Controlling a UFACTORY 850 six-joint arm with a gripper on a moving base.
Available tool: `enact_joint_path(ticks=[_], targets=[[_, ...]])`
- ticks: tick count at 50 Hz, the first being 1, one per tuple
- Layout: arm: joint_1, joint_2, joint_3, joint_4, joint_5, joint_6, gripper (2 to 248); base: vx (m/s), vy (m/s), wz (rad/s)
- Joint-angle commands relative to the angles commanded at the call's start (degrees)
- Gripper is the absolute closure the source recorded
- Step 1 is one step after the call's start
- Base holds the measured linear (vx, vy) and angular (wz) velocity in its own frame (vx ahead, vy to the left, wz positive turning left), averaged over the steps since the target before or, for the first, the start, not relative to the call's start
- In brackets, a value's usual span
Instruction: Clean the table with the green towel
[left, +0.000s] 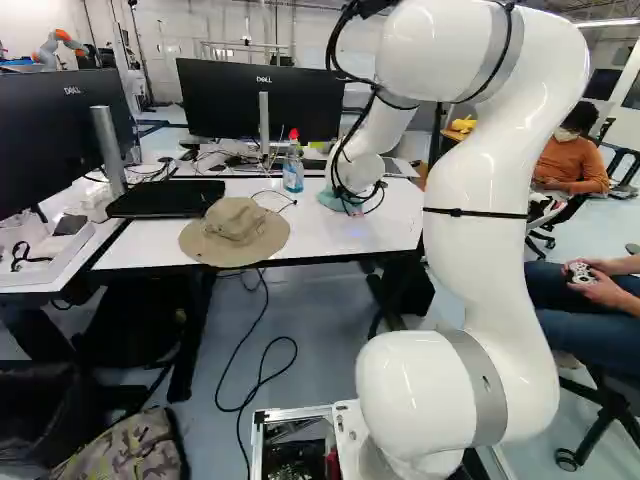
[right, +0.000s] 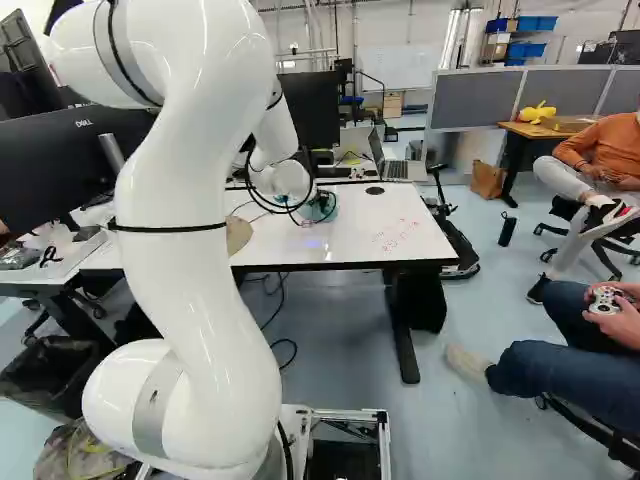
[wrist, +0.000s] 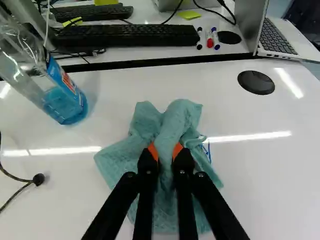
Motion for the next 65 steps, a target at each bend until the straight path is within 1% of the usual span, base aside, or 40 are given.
enact_joint_path(ticks=[21,29,40,65], targets=[[-3.33,-0.15,-0.19,0.0,0.0,0.0,203,0.0,0.0,0.0],[-3.59,1.26,1.64,0.0,0.0,0.0,203,0.0,0.0,0.0],[-2.55,2.95,3.8,0.0,0.0,0.0,203,0.0,0.0,0.0],[1.53,3.32,4.26,0.0,0.0,0.0,203,0.0,0.0,0.0]])
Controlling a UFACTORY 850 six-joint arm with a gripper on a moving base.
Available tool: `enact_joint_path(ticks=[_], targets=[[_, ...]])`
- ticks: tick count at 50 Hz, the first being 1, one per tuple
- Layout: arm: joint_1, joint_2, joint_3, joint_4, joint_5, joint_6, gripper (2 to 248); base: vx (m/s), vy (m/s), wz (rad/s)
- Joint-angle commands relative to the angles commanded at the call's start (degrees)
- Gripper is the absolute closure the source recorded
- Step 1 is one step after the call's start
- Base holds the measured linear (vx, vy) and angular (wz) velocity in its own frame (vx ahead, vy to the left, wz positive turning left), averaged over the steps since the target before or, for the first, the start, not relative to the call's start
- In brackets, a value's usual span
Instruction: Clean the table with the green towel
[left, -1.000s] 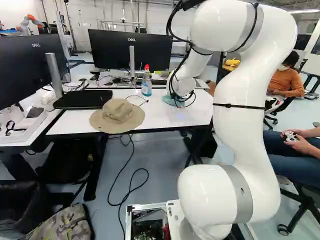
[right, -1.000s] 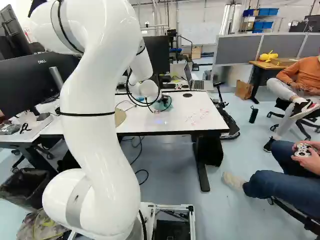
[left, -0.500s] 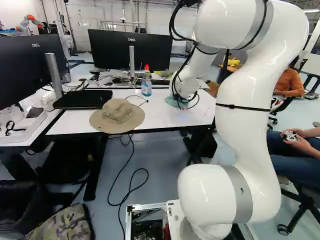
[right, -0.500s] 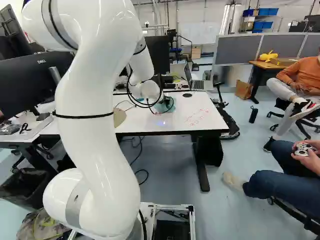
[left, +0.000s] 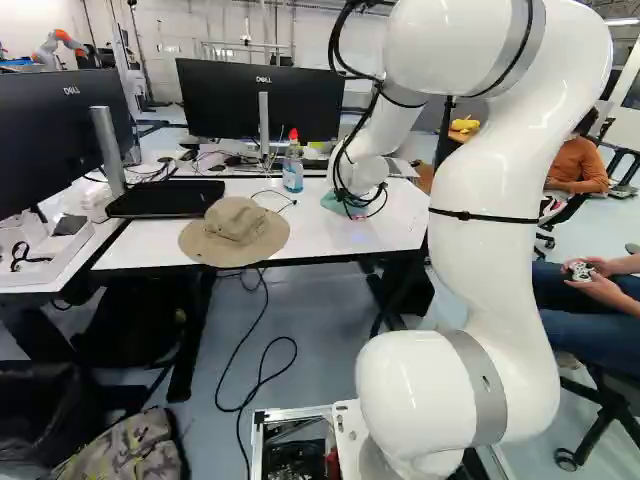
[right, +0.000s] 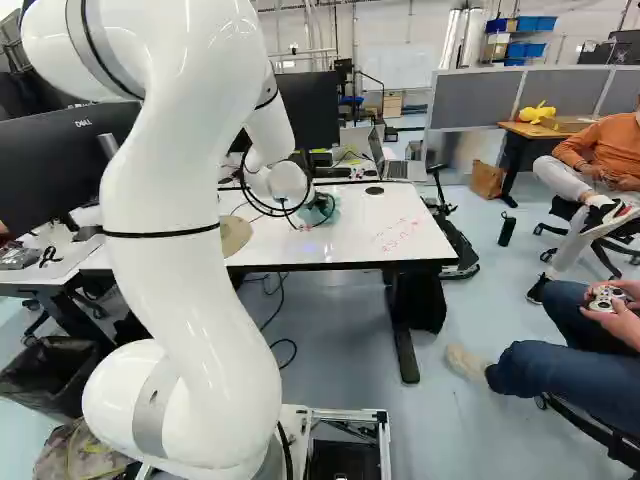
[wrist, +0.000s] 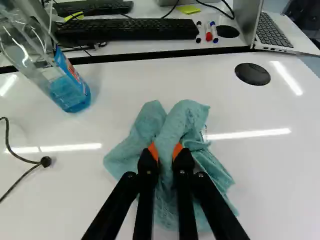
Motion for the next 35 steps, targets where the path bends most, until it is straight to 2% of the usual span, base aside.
enact_joint_path(ticks=[7,15,35], targets=[[0.9,-0.82,-1.05,0.0,0.0,0.0,203,0.0,0.0,0.0],[1.02,-2.55,-3.27,0.0,0.0,0.0,203,0.0,0.0,0.0],[-0.33,-6.91,-8.98,0.0,0.0,0.0,203,0.0,0.0,0.0]])
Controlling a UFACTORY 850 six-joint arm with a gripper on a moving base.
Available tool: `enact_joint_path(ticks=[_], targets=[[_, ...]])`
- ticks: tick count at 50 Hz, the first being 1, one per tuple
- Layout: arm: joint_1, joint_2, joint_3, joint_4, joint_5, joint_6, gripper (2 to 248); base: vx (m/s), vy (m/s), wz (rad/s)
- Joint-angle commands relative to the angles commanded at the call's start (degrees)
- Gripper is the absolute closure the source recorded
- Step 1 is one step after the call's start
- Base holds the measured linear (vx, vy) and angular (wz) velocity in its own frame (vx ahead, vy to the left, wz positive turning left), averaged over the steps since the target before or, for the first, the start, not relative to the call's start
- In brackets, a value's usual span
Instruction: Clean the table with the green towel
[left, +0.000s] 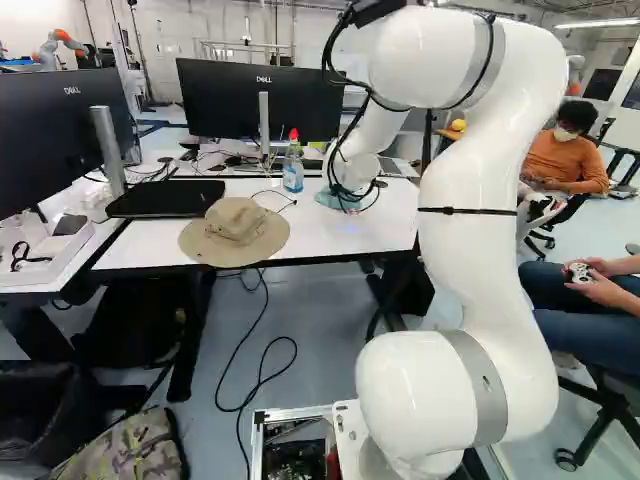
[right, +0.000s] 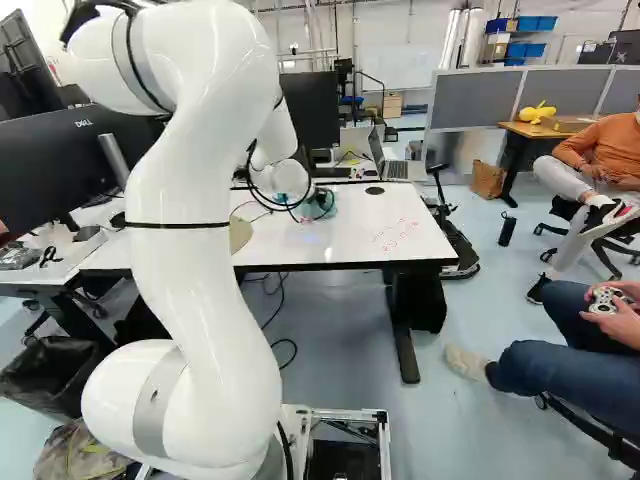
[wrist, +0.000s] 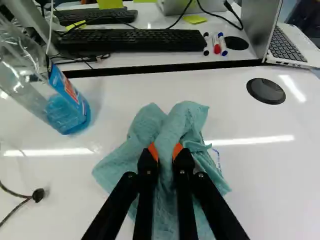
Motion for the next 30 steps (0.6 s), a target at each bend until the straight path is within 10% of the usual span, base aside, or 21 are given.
enact_joint_path(ticks=[30], targets=[[-3.66,1.09,1.45,0.0,0.0,0.0,203,0.0,0.0,0.0]])
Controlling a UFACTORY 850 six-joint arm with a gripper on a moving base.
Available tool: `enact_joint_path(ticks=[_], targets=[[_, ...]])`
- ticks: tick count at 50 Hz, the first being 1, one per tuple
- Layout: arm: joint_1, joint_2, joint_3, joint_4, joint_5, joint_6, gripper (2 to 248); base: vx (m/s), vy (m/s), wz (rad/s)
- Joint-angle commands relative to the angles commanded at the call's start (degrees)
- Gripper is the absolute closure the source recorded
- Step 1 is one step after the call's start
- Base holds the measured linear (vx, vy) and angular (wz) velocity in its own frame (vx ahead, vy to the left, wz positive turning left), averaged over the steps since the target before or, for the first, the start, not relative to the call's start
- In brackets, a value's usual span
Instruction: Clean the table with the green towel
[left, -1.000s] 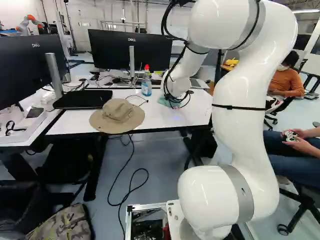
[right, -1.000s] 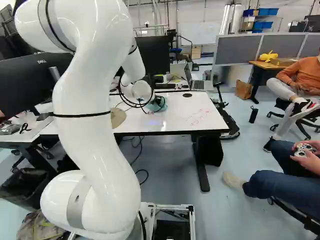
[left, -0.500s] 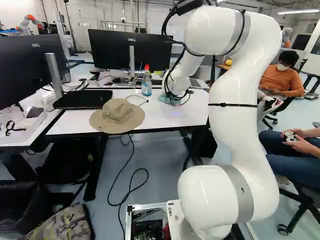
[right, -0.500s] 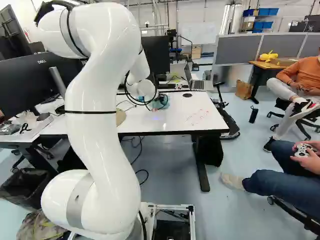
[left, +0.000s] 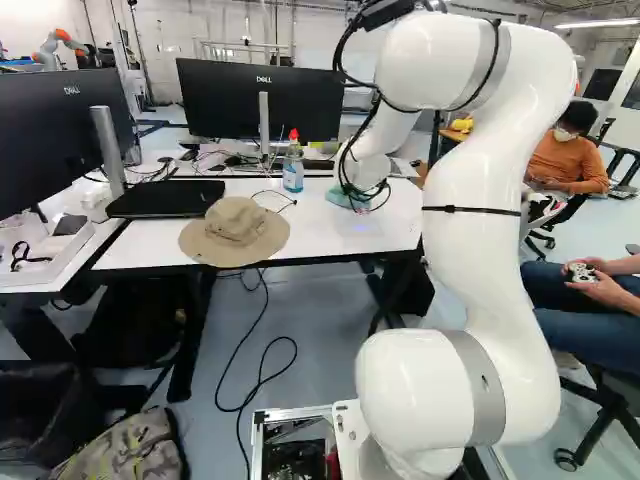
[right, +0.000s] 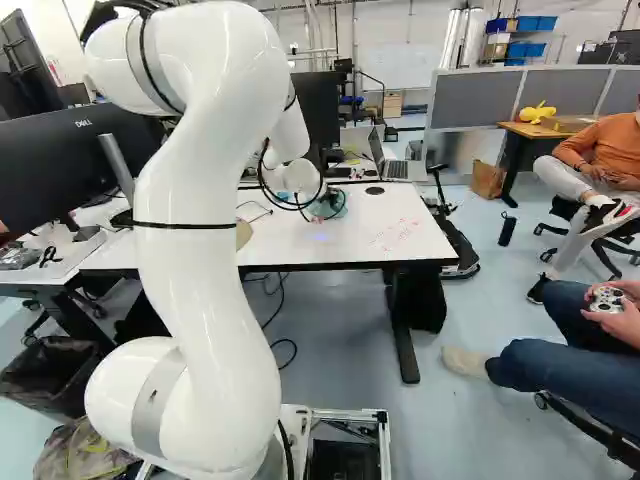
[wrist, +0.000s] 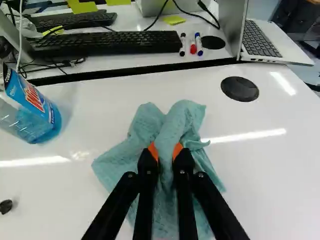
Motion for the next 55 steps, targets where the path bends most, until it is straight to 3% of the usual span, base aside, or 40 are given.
enact_joint_path(ticks=[16,29,55], targets=[[-0.26,3.75,4.9,0.0,0.0,0.0,203,0.0,0.0,0.0],[0.92,6.14,7.94,0.0,0.0,0.0,203,0.0,0.0,0.0],[5.13,5.39,6.99,0.0,0.0,0.0,203,0.0,0.0,0.0]])
